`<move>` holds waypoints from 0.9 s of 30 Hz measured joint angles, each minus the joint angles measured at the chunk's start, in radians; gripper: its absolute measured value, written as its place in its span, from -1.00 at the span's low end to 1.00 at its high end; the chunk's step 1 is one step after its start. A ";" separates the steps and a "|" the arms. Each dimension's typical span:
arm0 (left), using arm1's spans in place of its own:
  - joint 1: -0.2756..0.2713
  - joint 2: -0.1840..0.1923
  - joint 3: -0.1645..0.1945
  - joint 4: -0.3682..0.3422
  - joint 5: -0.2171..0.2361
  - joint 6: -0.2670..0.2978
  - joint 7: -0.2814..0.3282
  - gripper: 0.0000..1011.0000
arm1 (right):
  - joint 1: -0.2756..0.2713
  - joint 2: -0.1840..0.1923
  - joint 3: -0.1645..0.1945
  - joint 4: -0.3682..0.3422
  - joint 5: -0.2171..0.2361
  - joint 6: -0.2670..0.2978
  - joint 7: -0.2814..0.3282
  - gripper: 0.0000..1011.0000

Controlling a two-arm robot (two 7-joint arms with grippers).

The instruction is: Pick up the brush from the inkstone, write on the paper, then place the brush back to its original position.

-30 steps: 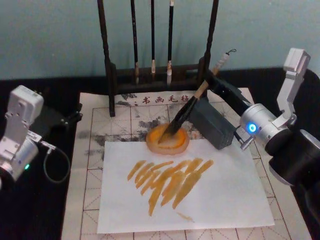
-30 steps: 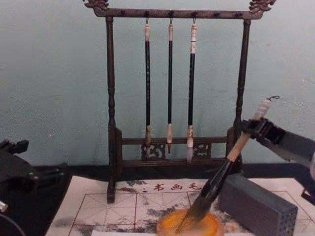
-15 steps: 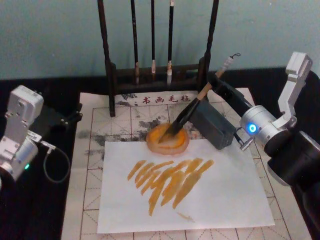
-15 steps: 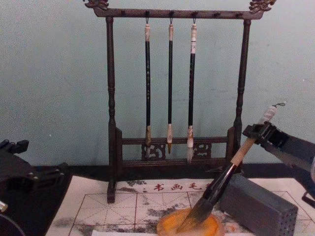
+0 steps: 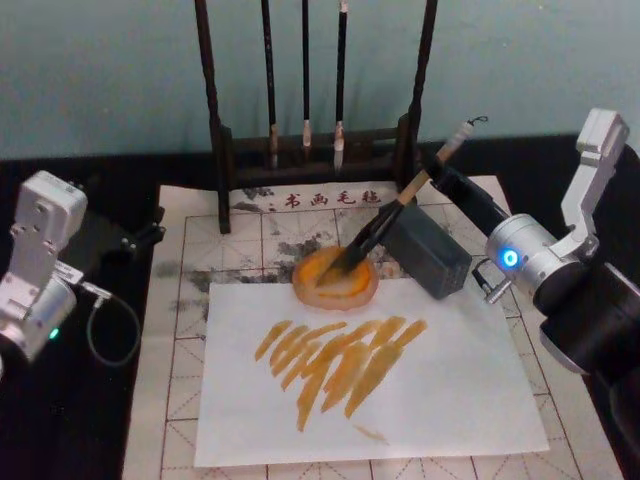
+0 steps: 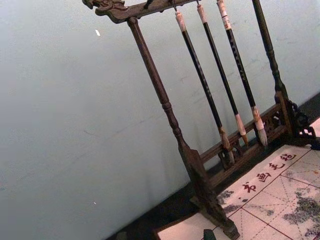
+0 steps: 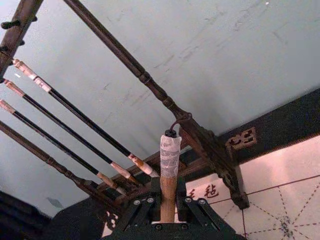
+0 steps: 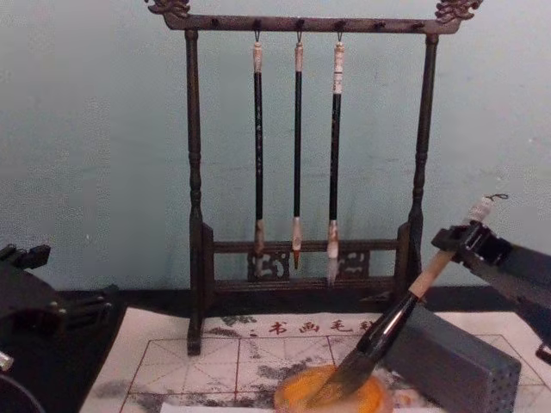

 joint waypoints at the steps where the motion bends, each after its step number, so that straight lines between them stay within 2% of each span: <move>1: 0.000 0.000 0.000 0.000 0.000 0.000 0.000 0.98 | -0.001 0.001 0.000 0.000 0.000 0.000 -0.001 -0.60; 15: 0.000 0.000 0.000 0.000 0.000 0.000 0.000 0.98 | 0.002 0.010 0.007 0.010 0.028 0.034 -0.020 -0.60; 27: 0.000 0.000 0.000 0.000 0.000 0.000 0.000 0.98 | 0.002 0.009 0.006 0.010 0.024 0.031 -0.018 -0.60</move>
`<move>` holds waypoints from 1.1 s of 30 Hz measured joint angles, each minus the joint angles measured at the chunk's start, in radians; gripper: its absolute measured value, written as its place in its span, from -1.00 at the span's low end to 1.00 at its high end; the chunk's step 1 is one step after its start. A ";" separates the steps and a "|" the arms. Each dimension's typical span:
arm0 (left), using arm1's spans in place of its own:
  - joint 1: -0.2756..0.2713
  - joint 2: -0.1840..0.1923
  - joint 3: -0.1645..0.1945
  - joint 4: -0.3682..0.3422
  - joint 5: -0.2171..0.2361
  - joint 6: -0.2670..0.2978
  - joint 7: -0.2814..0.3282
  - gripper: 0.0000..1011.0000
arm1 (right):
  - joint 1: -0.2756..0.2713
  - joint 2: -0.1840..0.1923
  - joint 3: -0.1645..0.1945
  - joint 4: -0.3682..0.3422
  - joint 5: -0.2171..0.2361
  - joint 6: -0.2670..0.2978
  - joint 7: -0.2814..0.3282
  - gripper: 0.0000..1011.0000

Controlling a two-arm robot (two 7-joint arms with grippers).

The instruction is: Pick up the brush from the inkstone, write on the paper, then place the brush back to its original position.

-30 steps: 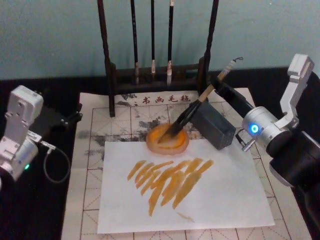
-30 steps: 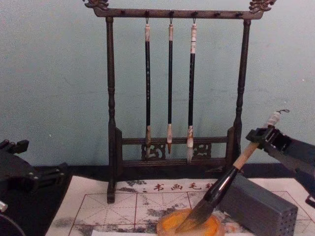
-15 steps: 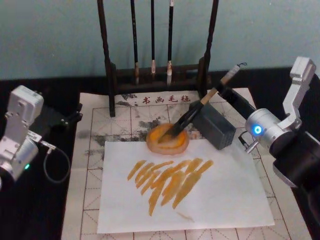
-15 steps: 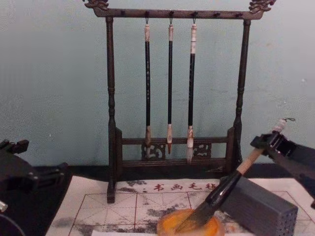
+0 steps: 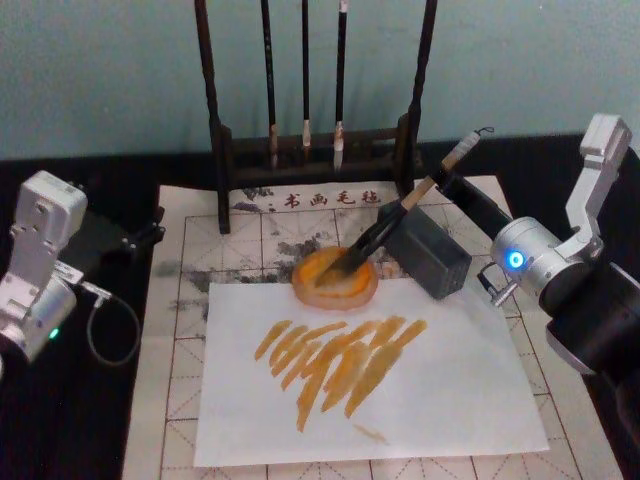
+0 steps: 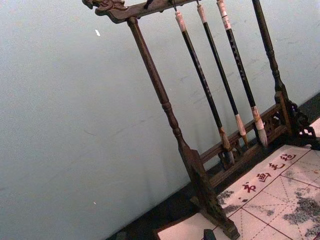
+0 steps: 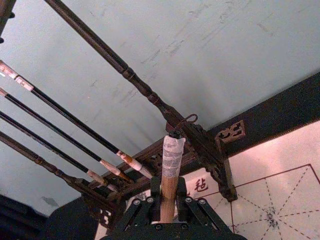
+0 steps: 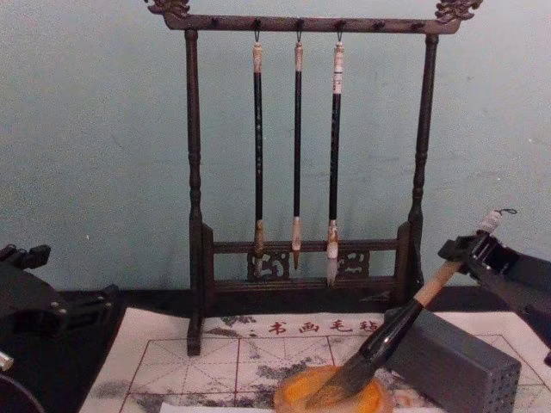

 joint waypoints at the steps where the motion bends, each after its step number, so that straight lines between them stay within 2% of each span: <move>1: 0.000 0.000 0.000 0.000 0.000 0.000 0.000 0.98 | 0.000 0.000 0.000 0.000 0.000 0.000 0.000 -0.60; 10: 0.000 0.000 0.000 0.000 0.000 0.000 0.000 0.98 | 0.000 -0.001 -0.001 -0.001 -0.001 -0.002 0.001 -0.60; 13: 0.000 0.000 0.000 0.000 0.000 0.000 0.000 0.98 | 0.000 -0.001 -0.001 -0.001 -0.002 -0.002 0.001 -0.52; 26: 0.000 0.000 0.000 0.000 0.000 0.000 0.000 0.98 | 0.000 -0.001 -0.001 -0.001 -0.003 -0.003 0.002 0.30; 28: 0.000 0.000 0.000 0.000 0.000 0.000 0.000 0.98 | 0.000 -0.001 -0.001 -0.001 -0.003 -0.003 0.002 0.36; 29: 0.000 0.000 0.000 0.000 0.000 0.000 0.000 0.98 | 0.000 -0.001 -0.001 -0.001 -0.003 -0.004 0.002 0.51; 32: 0.000 0.000 0.000 0.000 0.000 0.000 0.000 0.98 | 0.000 -0.001 -0.001 -0.001 -0.003 -0.004 0.002 0.62; 33: 0.000 0.000 0.000 0.000 0.000 0.000 0.000 0.98 | 0.000 -0.001 -0.001 -0.001 -0.003 -0.004 0.002 0.73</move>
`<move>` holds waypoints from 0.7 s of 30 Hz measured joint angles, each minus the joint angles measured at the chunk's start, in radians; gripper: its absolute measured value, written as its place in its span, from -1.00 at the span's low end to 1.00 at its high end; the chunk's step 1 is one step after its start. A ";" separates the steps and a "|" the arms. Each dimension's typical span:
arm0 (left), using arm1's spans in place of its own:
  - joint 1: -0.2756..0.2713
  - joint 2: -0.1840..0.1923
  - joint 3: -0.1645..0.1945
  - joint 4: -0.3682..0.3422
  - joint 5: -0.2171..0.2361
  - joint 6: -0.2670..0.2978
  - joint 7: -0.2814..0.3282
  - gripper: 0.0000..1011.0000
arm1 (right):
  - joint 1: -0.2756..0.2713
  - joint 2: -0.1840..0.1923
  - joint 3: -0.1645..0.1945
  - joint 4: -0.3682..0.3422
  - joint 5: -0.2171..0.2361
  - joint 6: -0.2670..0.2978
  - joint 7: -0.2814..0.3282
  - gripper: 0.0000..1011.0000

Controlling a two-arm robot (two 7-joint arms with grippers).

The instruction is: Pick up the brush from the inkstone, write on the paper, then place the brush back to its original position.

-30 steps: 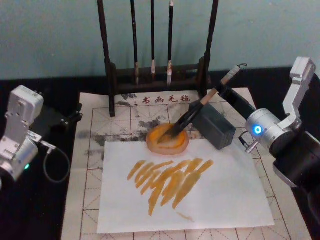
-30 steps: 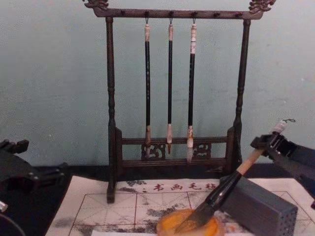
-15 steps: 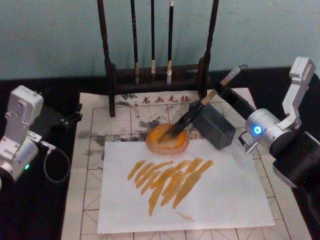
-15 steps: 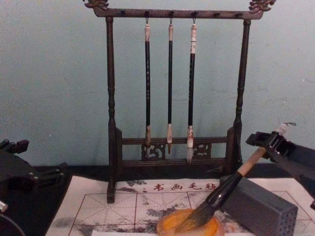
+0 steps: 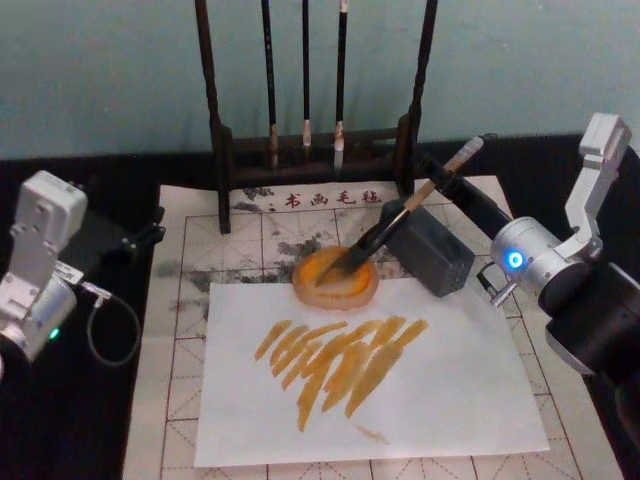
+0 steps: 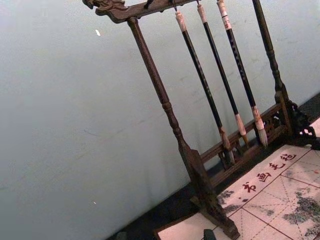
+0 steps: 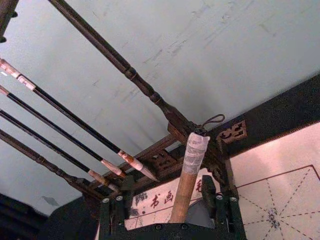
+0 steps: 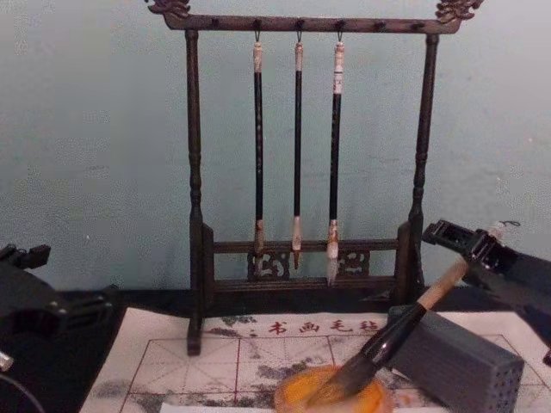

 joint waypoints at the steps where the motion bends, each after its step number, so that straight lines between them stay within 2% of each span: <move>1: 0.000 0.000 0.000 0.000 0.000 0.000 0.000 0.98 | 0.000 0.000 0.000 0.000 0.000 0.000 0.000 0.79; 6: 0.000 0.000 0.000 0.000 0.000 0.000 0.000 0.98 | 0.000 0.000 0.000 0.000 0.000 0.000 0.000 0.98; 21: 0.000 0.000 0.000 0.000 0.000 0.000 0.000 0.98 | 0.000 0.000 0.000 0.000 0.000 0.000 0.000 0.98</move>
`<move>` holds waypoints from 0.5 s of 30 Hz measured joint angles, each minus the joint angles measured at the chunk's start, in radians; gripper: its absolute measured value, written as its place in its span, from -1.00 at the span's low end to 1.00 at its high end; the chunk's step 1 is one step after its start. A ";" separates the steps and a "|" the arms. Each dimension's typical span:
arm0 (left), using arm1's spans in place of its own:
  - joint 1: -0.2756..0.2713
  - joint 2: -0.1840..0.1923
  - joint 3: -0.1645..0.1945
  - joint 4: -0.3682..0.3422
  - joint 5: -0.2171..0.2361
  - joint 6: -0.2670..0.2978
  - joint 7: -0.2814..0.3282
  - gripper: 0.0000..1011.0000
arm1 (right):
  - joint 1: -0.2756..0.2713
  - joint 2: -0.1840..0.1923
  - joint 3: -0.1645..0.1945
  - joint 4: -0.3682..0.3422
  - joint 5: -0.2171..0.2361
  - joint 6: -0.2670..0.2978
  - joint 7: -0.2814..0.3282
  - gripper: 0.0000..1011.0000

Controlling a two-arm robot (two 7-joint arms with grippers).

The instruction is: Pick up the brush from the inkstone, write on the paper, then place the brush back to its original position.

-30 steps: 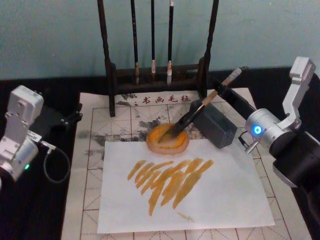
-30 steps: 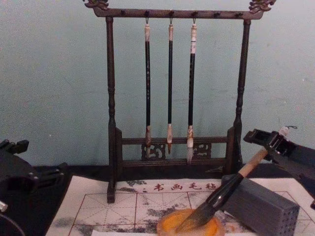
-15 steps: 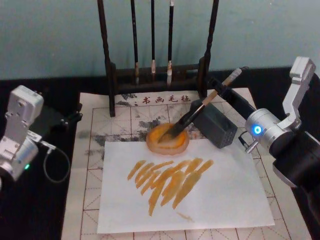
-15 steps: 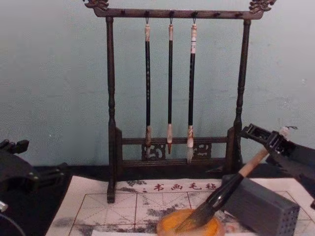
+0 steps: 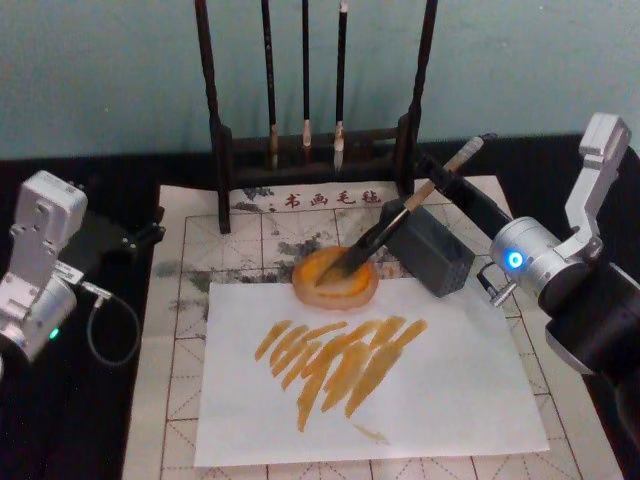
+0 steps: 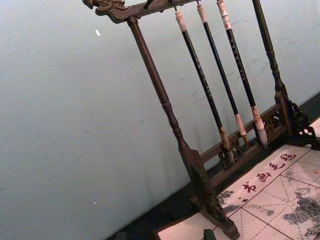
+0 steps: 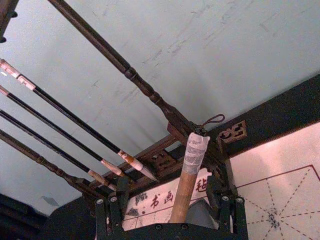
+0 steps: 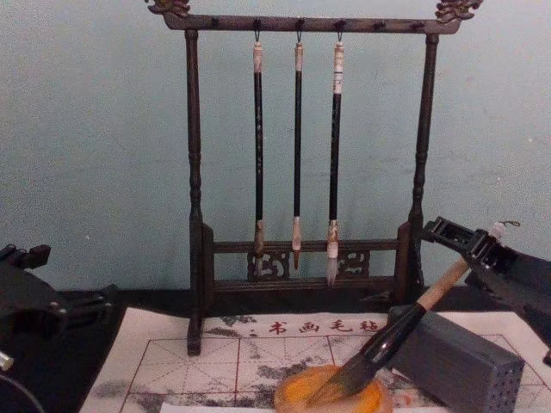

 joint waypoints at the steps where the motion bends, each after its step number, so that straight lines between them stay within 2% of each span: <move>1: 0.000 0.000 0.000 0.000 0.000 0.000 0.000 0.98 | 0.000 0.000 0.000 0.000 0.000 0.000 0.000 0.98; 15: 0.000 0.000 0.000 0.000 0.000 0.000 0.000 0.98 | -0.013 0.049 0.005 -0.027 -0.025 -0.003 -0.011 0.98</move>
